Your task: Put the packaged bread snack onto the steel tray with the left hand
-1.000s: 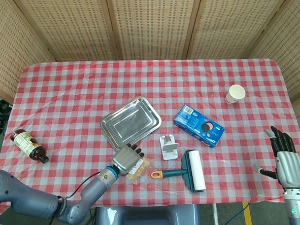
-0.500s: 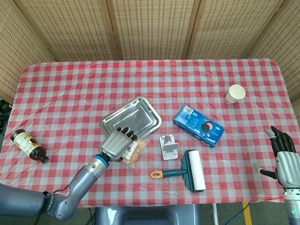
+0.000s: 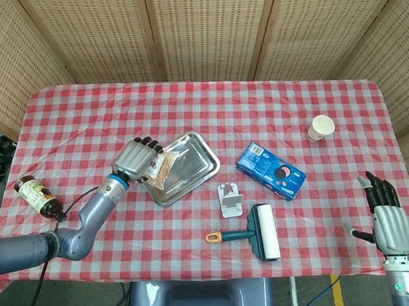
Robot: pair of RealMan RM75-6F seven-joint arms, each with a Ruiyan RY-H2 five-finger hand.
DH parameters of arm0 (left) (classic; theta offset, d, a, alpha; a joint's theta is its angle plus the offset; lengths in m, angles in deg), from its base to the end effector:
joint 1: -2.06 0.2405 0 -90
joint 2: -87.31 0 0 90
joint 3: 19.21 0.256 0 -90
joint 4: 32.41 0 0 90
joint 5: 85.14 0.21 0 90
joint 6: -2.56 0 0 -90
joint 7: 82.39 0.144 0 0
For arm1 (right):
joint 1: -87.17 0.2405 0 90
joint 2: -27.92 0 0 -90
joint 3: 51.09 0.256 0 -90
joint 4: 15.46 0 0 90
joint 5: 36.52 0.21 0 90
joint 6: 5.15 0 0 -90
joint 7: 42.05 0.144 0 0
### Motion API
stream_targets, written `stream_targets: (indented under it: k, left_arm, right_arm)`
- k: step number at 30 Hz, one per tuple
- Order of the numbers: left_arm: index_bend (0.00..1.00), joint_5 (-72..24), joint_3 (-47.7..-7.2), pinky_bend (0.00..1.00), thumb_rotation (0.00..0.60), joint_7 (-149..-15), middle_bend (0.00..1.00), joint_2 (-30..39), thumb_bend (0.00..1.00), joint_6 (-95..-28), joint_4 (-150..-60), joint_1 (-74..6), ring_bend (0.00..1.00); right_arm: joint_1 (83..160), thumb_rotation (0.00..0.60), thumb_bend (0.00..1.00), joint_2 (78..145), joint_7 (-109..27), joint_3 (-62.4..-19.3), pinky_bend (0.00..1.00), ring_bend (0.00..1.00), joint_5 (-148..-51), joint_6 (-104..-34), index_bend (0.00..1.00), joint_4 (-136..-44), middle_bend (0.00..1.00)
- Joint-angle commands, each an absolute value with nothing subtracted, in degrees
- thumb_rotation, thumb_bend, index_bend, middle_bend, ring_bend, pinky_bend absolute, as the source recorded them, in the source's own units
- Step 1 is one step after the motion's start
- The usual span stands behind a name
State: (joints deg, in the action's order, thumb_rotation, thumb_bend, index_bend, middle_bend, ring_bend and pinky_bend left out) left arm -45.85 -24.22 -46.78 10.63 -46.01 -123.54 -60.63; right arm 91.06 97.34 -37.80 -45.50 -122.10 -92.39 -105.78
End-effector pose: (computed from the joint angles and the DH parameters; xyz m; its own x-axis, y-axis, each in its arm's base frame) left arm -0.0963 0.3933 0.0257 0.6980 0.2506 0.6709 0.6997 -0.4385 -0.5641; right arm -0.3081 -0.1852 0.1449 0.2676 0.0733 0.9607 -0.9635 0.0069 0.2678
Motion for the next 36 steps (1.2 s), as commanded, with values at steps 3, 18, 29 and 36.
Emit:
stream_targets:
  k: [3, 18, 29, 36]
  left_arm:
    - [0.39, -44.58, -24.7, 0.22, 0.6, -49.96, 0.17, 5.44, 0.26, -40.96, -114.6, -62.1, 0.14]
    - [0.11, -44.09, -24.51, 0.0, 0.6, -51.78, 0.0, 1.53, 0.13, -39.36, -108.82, -62.66, 0.0]
    - [0.1, -39.94, -24.32, 0.0, 0.6, -53.36, 0.0, 9.13, 0.13, -48.95, -121.46, -57.48, 0.0]
    - [0.09, -33.5, -22.23, 0.0, 0.6, -57.92, 0.0, 18.64, 0.13, -62.44, -137.17, -47.23, 0.0]
  right_arm:
    - [91.05, 0.6, 0.08, 97.23, -37.93, -45.48, 0.0, 0.0, -121.79, -92.19, 0.05, -106.08, 0.0]
    - [91.17, 0.6, 0.08, 97.31, -37.23, -45.33, 0.0, 0.0, -121.04, -91.51, 0.05, -105.51, 0.0]
    - [91.05, 0.6, 0.08, 97.1, -37.29, -45.4, 0.0, 0.0, -120.65, -91.29, 0.05, -105.84, 0.0]
    - [91.02, 0.6, 0.08, 96.74, -38.86, -45.68, 0.0, 0.0, -120.39, -90.83, 0.05, -106.64, 0.0]
